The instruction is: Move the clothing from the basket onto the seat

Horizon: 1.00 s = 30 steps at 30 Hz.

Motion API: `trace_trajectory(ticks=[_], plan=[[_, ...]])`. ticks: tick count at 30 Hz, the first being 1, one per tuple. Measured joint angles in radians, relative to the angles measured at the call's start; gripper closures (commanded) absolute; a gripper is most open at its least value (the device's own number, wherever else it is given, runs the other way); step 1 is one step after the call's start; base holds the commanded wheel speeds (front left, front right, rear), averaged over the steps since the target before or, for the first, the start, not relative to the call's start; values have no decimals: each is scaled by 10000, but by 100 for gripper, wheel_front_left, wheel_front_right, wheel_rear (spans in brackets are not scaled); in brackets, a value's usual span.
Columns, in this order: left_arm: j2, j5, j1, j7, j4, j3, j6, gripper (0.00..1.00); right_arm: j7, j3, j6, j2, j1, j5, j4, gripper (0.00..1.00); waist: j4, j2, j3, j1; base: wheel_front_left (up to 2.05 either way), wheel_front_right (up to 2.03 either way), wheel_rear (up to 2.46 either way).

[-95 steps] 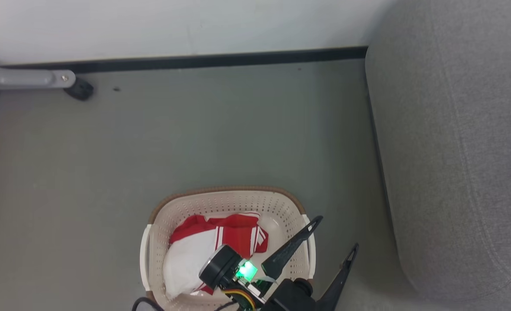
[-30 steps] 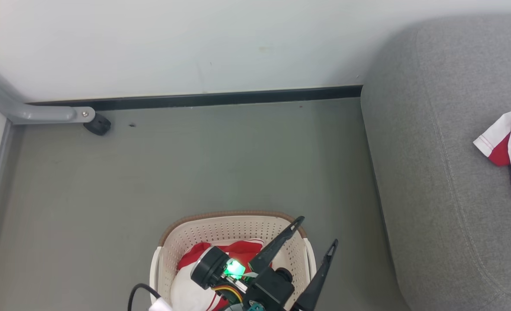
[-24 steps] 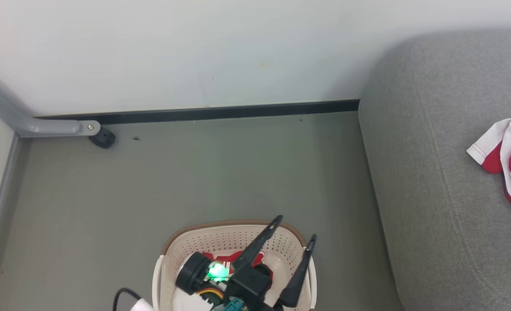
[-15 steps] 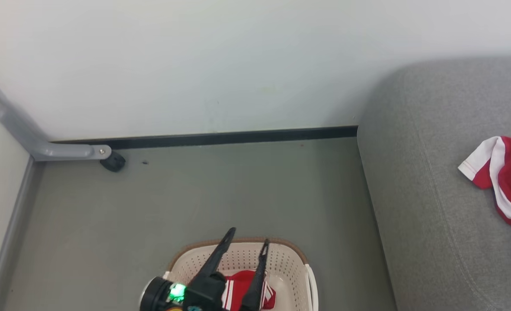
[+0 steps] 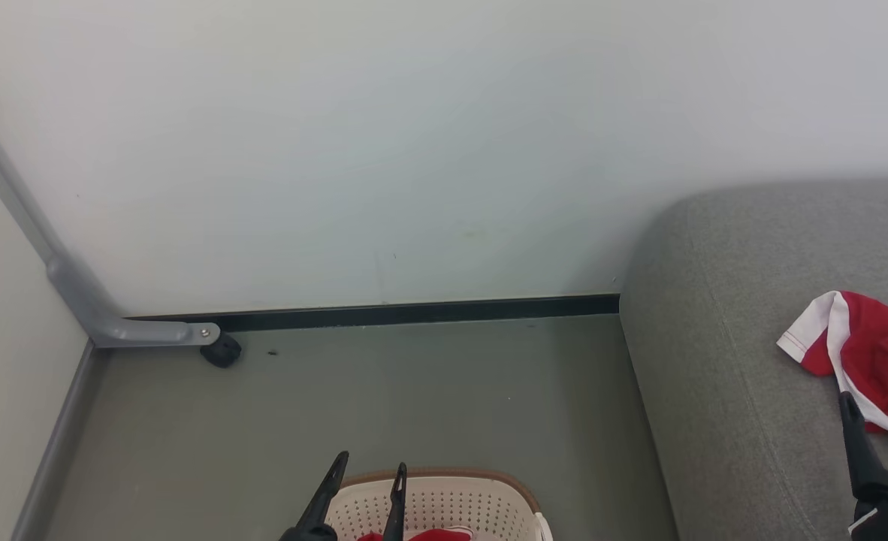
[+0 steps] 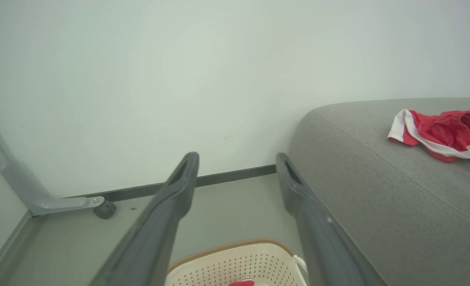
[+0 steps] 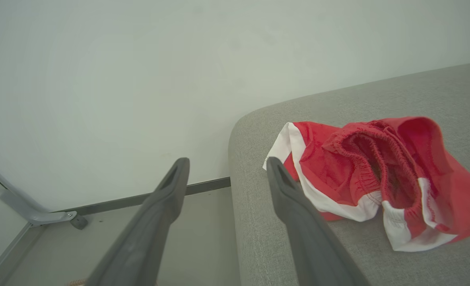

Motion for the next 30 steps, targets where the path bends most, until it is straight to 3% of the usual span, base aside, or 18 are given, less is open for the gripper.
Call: trace_trajectory(ticks=[12, 30], plan=[[2, 255, 887, -2, -198, 821, 0, 0, 0, -416, -915, 324, 1844, -961, -2236, 0, 105, 1, -758, 0, 0, 0, 0], [6, 362, 1458, 140, -414, 1258, 0, 0, -2, -1179, -1340, 602, 3828, -1916, -4115, 0, 279, 1, -946, 2, 0, 0, 0]])
